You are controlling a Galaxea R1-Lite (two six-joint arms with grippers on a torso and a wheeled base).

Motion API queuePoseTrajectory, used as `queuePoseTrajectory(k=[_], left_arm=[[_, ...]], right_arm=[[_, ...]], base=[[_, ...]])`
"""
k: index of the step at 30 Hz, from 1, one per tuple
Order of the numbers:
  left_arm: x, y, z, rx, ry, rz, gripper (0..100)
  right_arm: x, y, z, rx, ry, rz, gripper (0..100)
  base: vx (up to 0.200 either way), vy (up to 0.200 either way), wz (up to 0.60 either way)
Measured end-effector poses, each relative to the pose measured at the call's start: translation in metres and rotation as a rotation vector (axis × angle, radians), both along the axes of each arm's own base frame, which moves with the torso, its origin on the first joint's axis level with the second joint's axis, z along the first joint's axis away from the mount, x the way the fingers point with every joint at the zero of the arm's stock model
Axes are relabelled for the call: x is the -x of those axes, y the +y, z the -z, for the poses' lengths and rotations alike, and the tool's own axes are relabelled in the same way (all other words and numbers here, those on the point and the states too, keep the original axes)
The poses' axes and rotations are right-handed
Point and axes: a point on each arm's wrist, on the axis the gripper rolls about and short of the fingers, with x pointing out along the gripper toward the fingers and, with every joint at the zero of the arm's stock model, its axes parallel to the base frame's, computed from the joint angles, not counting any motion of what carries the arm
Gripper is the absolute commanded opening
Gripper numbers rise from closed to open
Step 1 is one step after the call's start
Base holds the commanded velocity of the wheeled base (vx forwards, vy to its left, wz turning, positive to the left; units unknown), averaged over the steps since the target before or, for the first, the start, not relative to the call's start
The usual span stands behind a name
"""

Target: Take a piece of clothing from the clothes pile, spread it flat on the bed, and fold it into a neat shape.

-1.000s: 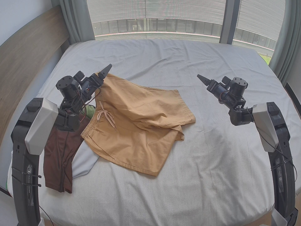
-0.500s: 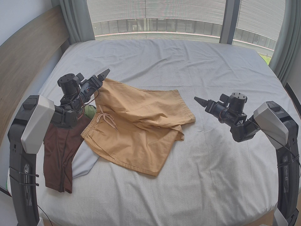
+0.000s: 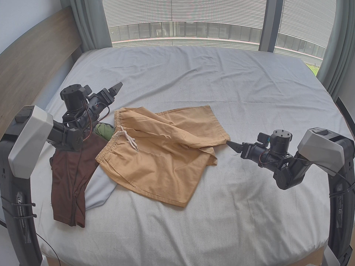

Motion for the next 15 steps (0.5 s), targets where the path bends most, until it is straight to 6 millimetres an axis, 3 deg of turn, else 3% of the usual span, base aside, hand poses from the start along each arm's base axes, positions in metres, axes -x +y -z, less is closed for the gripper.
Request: queuePoseTrajectory(k=[4,15], left_arm=[[0.017,-0.002,0.000,-0.002,-0.016,0.025,100],[0.081,-0.005,0.023,-0.022,-0.112,0.215,100]], right_arm=[[0.006,0.002,0.007,0.035,0.009,-0.014,100],[0.016,0.007,0.026,0.149,0.014,-0.064,100]], base=[[0.000,0.000,0.00],[0.000,0.000,0.00]])
